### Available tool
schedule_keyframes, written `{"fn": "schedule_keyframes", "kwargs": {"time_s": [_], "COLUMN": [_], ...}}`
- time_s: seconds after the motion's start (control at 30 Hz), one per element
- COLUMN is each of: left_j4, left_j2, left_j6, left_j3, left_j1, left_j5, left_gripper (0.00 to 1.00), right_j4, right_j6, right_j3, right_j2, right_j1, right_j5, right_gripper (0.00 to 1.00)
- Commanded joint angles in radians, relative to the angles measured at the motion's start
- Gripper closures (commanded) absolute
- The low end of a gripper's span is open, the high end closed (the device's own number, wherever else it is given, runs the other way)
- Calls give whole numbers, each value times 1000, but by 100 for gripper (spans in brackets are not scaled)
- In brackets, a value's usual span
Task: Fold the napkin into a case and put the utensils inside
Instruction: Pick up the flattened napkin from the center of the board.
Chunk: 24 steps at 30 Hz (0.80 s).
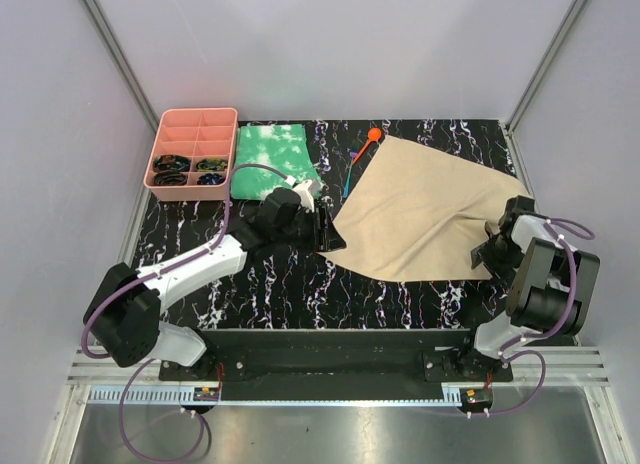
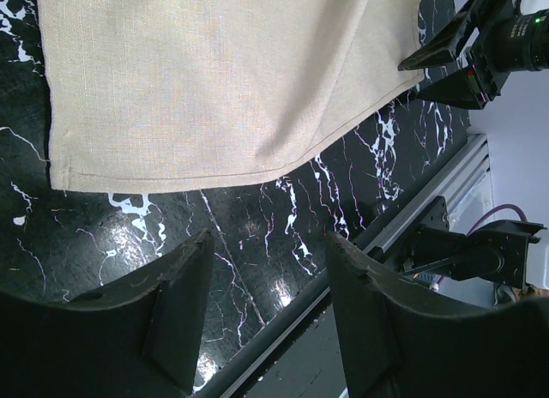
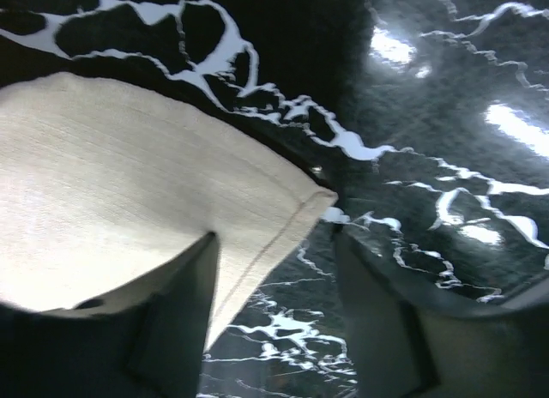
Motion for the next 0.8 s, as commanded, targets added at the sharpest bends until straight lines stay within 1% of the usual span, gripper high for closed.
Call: {"fn": "schedule_keyframes", "kwargs": {"time_s": [0.0, 0.07, 0.13, 0.17, 0.3, 0.37, 0.4, 0.53, 0.6, 0.63, 0.67, 0.73, 0.77], "left_j4": [17, -6, -30, -36, -79, -137, -170, -221, -243, -257, -269, -303, -308], "left_j2": [19, 34, 60, 70, 152, 198, 241, 315, 341, 349, 355, 366, 369], "left_j6": [19, 15, 11, 8, 1, -4, -7, -16, -28, -33, -36, -39, -53], "left_j3": [8, 16, 22, 23, 74, 115, 149, 198, 207, 220, 226, 240, 241], "left_j1": [0, 11, 21, 27, 34, 34, 34, 34, 35, 35, 37, 37, 37], "left_j5": [-10, -22, -29, -42, -91, -117, -125, -156, -199, -223, -263, -285, -330], "left_gripper": [42, 41, 40, 40, 38, 37, 37, 37, 37, 37, 37, 38, 38], "right_j4": [44, 44, 42, 37, 25, 21, 21, 19, 14, 10, -5, -19, -30], "right_j6": [-4, 2, 1, -1, -1, -3, -4, -7, 11, 17, 27, 31, 34], "right_j3": [14, -2, -16, -29, -55, -70, -75, -111, -119, -119, -116, -105, -105], "right_j2": [57, 57, 14, -6, -142, -182, -223, -332, -397, -414, -429, -464, -474], "right_j1": [-10, -10, -10, -10, -9, -9, -9, -7, -6, -4, -4, -4, -4], "right_j5": [-16, -27, -32, -29, -16, -30, -42, -131, -165, -171, -174, -194, -199], "right_gripper": [41, 47, 54, 62, 75, 83, 90, 95, 96, 100, 100, 100, 100]}}
